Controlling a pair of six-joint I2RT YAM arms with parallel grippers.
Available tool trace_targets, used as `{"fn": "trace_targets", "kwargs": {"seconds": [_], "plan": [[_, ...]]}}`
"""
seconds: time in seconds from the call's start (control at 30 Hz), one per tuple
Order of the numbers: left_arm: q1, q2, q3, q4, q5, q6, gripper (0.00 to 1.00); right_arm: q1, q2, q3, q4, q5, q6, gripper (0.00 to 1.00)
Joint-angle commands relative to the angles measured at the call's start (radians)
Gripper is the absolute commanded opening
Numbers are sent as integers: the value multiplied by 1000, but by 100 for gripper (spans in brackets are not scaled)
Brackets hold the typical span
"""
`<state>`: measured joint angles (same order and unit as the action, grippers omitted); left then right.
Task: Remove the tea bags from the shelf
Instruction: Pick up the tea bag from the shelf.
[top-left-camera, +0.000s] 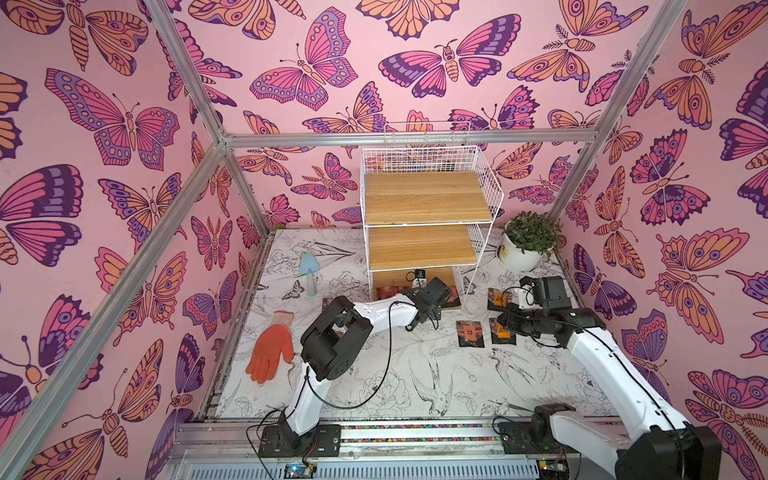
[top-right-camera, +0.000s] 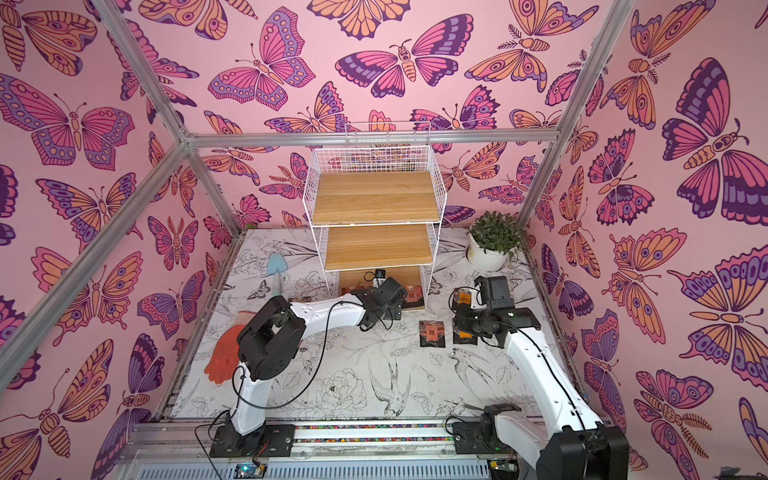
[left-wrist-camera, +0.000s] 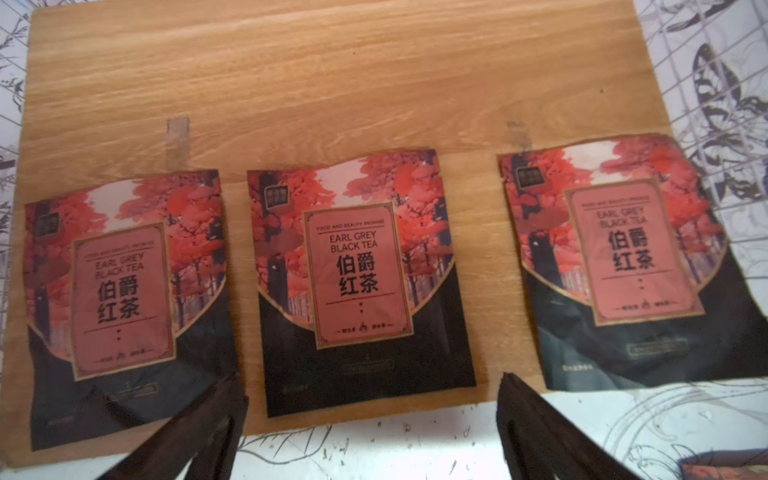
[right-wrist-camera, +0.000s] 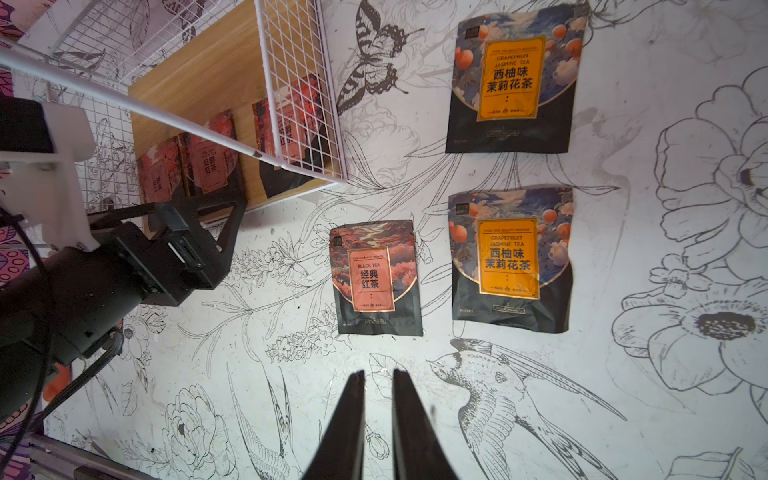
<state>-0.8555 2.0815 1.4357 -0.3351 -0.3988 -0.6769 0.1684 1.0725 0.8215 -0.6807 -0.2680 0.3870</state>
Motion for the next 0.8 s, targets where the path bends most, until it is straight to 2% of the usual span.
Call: {"fn": "trace_targets", "kwargs": {"seconds": [0.0, 0.57, 0.77], "plan": [[10, 25, 15, 9, -15, 8, 97, -10, 9, 28, -3, -16, -18, 19], [16, 73, 17, 3, 1, 13, 95, -15, 7, 30, -6, -24, -20, 19], [16, 99, 52, -41, 3, 13, 89, -16, 2, 33, -10, -27, -20, 19]]}}
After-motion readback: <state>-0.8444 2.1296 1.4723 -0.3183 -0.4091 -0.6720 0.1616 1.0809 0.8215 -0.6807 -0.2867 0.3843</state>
